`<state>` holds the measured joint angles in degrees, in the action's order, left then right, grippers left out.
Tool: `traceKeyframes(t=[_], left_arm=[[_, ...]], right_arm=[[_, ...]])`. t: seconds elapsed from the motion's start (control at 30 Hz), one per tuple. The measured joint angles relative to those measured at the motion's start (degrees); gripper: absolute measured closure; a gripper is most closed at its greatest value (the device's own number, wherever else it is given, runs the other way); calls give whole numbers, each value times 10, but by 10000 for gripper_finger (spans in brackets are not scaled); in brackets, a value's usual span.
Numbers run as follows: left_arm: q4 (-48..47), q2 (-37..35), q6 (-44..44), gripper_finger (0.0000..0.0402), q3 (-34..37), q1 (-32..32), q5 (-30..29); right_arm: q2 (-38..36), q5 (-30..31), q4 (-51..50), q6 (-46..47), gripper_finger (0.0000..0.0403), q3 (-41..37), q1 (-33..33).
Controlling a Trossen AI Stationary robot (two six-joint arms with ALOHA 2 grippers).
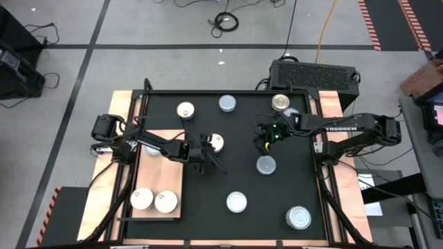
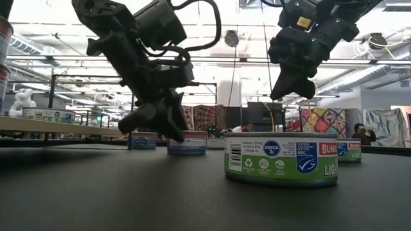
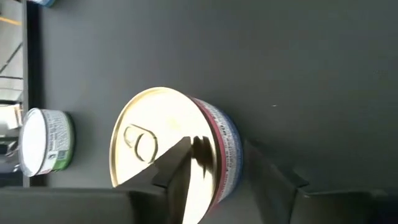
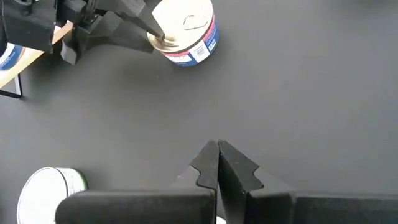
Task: Stack canned seafood by type on shelf
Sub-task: Put the blue tuna can aligned with the other blue tuna can on the shelf
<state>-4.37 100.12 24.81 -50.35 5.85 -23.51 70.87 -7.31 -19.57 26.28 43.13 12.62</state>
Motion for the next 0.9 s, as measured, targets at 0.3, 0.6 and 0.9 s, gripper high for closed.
traceKeyframes(t=[0.3,0.6,0.9], left_arm=[[-2,0,-4,392,-1,0,-29],[-15,-21,0,400,2,12,-59],[-53,-82,0,401,2,43,-86]], right_arm=[[0,0,0,-1,403,0,0],[0,0,0,0,403,0,0],[0,0,0,1,403,0,0]])
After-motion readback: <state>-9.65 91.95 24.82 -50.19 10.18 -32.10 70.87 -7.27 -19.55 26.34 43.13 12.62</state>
